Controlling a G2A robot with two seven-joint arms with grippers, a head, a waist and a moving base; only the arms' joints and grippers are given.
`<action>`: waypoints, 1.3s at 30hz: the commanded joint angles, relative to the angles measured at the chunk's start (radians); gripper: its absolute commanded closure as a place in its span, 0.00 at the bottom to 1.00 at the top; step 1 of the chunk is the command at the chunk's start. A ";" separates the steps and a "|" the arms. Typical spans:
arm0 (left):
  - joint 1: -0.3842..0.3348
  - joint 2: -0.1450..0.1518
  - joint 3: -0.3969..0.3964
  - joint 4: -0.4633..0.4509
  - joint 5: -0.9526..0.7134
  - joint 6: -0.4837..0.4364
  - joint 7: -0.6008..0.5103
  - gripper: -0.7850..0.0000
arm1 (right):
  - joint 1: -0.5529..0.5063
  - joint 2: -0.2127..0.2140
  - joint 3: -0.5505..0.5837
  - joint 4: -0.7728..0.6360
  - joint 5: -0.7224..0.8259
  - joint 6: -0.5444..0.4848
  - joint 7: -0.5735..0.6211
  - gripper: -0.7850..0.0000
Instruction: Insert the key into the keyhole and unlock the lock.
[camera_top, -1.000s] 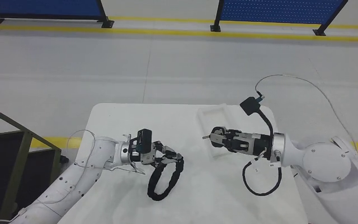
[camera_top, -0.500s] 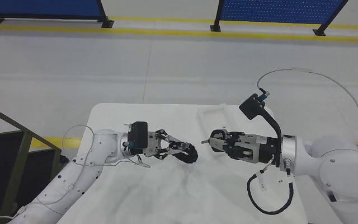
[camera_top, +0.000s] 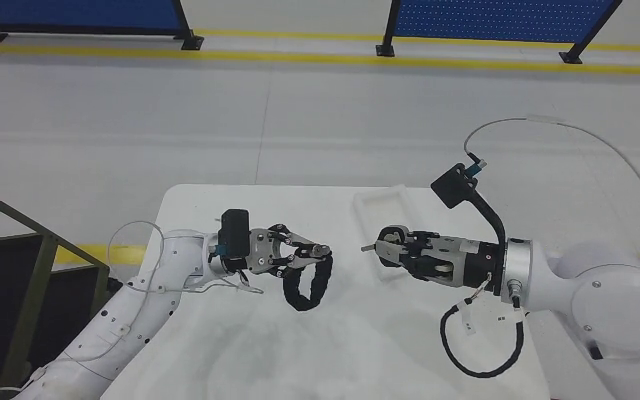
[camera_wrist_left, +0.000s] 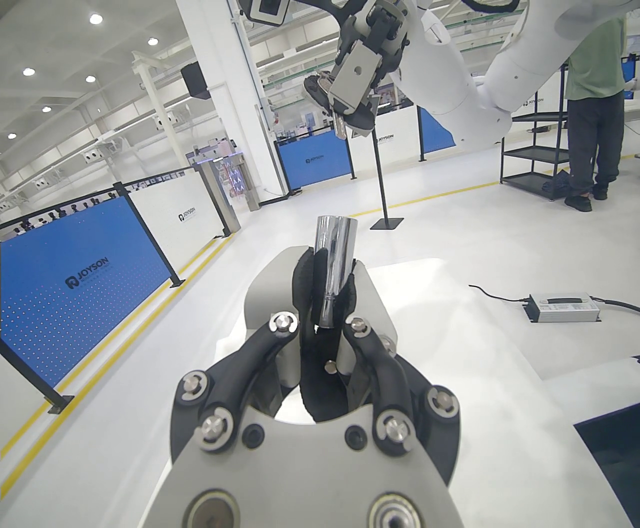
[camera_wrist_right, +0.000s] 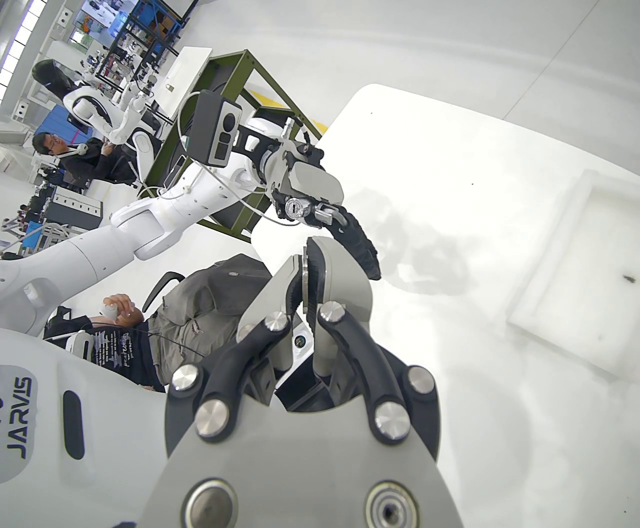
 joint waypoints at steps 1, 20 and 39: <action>0.000 0.000 0.000 0.000 0.000 0.000 0.000 1.00 | 0.000 0.000 0.000 0.000 0.000 0.000 0.000 1.00; -0.001 -0.083 0.080 0.001 0.040 0.256 0.017 1.00 | 0.277 0.007 -0.120 0.000 -0.096 0.116 0.224 1.00; -0.008 -0.155 0.093 0.111 0.076 0.388 0.117 1.00 | 0.537 -0.042 -0.471 0.000 -0.262 0.278 0.208 1.00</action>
